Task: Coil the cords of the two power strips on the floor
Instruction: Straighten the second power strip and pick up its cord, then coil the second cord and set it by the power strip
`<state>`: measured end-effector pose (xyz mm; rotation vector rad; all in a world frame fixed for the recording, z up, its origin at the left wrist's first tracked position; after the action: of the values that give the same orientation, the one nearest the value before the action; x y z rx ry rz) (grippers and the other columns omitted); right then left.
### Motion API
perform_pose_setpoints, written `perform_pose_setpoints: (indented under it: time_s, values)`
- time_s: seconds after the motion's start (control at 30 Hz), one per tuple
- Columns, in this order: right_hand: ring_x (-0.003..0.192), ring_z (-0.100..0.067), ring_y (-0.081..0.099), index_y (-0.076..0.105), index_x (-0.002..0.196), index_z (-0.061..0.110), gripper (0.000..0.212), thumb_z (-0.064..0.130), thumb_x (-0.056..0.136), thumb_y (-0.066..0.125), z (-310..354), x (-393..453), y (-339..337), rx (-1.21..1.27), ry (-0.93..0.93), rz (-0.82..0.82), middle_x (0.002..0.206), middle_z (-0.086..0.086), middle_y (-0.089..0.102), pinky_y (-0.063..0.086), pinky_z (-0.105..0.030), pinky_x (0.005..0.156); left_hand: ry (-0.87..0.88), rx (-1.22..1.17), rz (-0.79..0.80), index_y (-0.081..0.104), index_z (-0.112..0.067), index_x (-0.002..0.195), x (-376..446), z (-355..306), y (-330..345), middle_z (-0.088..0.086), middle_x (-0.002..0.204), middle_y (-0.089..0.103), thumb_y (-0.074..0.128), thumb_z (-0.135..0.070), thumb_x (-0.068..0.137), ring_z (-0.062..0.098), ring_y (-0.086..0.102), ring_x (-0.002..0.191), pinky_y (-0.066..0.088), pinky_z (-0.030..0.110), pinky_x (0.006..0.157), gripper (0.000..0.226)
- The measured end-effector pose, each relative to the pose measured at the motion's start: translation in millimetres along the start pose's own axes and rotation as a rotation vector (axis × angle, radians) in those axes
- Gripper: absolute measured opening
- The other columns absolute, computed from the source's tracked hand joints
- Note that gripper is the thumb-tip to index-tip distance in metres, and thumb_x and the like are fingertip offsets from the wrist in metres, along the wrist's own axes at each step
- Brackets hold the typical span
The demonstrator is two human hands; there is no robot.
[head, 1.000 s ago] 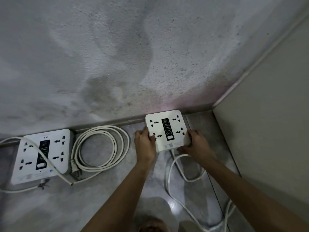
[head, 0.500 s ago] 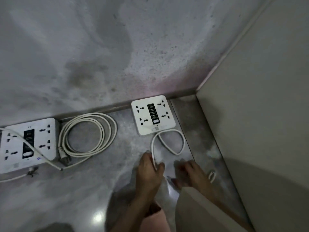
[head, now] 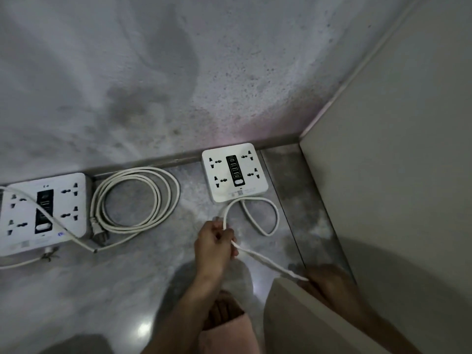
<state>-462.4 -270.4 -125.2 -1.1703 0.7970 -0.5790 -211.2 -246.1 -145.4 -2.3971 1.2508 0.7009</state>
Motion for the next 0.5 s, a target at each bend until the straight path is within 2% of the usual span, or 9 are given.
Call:
perform_pose_setpoints:
  time_s: [0.03, 0.07, 0.1, 0.17, 0.23, 0.3, 0.37, 0.43, 0.5]
  values:
    - [0.059, -0.011, 0.062, 0.062, 0.067, 0.024, 0.056, 0.055, 0.096, 0.024, -1, 5, -13, -0.083, -0.063, -0.058, 0.061, 0.007, 0.064, 0.033, -0.025, 0.059, 0.001, 0.024, -0.015, 0.058, -0.008, 0.083, 0, -2, -3, 0.013, 0.067, 0.064, 0.056, -0.001, 0.089, 0.022, 0.060, 0.047, 0.050, 0.035, 0.050, 0.010]
    - [0.053, -0.013, 0.059, 0.057, 0.061, 0.024, 0.058, 0.054, 0.096, 0.023, -2, 12, -27, -0.139, -0.099, -0.108, 0.055, 0.007, 0.060, 0.029, -0.027, 0.057, 0.030, 0.115, -0.038, 0.061, -0.006, 0.094, -1, -7, -7, 0.015, 0.080, 0.067, 0.057, -0.004, 0.089, 0.028, 0.066, 0.063, 0.054, 0.039, 0.063, 0.007]
    - [0.050, -0.013, 0.058, 0.054, 0.058, 0.024, 0.055, 0.054, 0.095, 0.026, 2, 18, -40, -0.170, -0.149, -0.119, 0.053, 0.006, 0.058, 0.029, -0.026, 0.054, 0.082, 0.271, -0.060, 0.060, -0.006, 0.110, -3, -14, -11, 0.016, 0.099, 0.066, 0.059, -0.007, 0.088, 0.031, 0.066, 0.086, 0.052, 0.038, 0.081, 0.022]
    - [0.047, -0.014, 0.059, 0.054, 0.058, 0.024, 0.046, 0.053, 0.089, 0.038, 18, 33, -65, -0.216, -0.231, -0.109, 0.051, 0.005, 0.058, 0.038, -0.026, 0.050, 0.300, 0.514, -0.053, 0.045, -0.009, 0.136, -17, -37, -11, 0.013, 0.130, 0.049, 0.061, -0.014, 0.088, 0.027, 0.047, 0.121, 0.036, 0.027, 0.099, 0.051]
    - [0.044, -0.015, 0.060, 0.055, 0.058, 0.024, 0.040, 0.052, 0.083, 0.044, 37, 48, -90, -0.281, -0.289, -0.091, 0.050, 0.005, 0.060, 0.044, -0.023, 0.049, 0.572, 0.598, 0.088, 0.034, -0.016, 0.145, -43, -68, 1, 0.005, 0.143, 0.038, 0.061, -0.020, 0.087, 0.019, 0.033, 0.134, 0.030, 0.025, 0.108, 0.064]
    - [0.046, -0.017, 0.060, 0.055, 0.058, 0.024, 0.032, 0.050, 0.077, 0.059, 60, 62, -124, -0.332, -0.337, -0.129, 0.050, 0.005, 0.060, 0.044, -0.026, 0.054, 0.772, 0.677, 0.251, 0.033, -0.021, 0.146, -67, -90, 19, 0.000, 0.145, 0.042, 0.055, -0.021, 0.086, 0.014, 0.033, 0.136, 0.022, 0.024, 0.114, 0.064]
    - [0.051, -0.017, 0.062, 0.057, 0.061, 0.024, 0.027, 0.045, 0.068, 0.072, 83, 74, -154, -0.376, -0.351, -0.185, 0.053, 0.005, 0.063, 0.039, -0.032, 0.063, 0.836, 0.664, 0.311, 0.038, -0.022, 0.142, -79, -111, 23, -0.003, 0.134, 0.054, 0.050, -0.020, 0.089, 0.011, 0.044, 0.129, 0.028, 0.027, 0.115, 0.055]
    - [0.058, -0.020, 0.062, 0.062, 0.065, 0.022, 0.018, 0.038, 0.071, 0.065, 103, 80, -186, -0.387, -0.354, -0.297, 0.056, 0.004, 0.065, 0.036, -0.035, 0.072, 0.793, 0.545, 0.363, 0.052, -0.022, 0.129, -81, -132, 21, -0.005, 0.116, 0.065, 0.050, -0.021, 0.091, 0.010, 0.057, 0.109, 0.046, 0.033, 0.098, 0.038]
    - [0.070, -0.024, 0.064, 0.063, 0.069, 0.018, 0.014, 0.031, 0.071, 0.067, 113, 81, -209, -0.387, -0.361, -0.454, 0.061, 0.002, 0.066, 0.035, -0.037, 0.087, 0.809, 0.517, 0.421, 0.060, -0.018, 0.114, -84, -148, 22, 0.000, 0.108, 0.068, 0.050, -0.019, 0.093, 0.014, 0.062, 0.098, 0.050, 0.039, 0.085, 0.023]
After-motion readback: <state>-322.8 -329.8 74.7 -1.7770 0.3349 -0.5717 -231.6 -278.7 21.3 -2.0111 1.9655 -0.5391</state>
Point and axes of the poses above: each hand's wrist, its own x-axis towards the middle knuckle, its own y-axis out of the palm, z = x × y, the point moved 6 cm from there along x, towards the middle knuckle
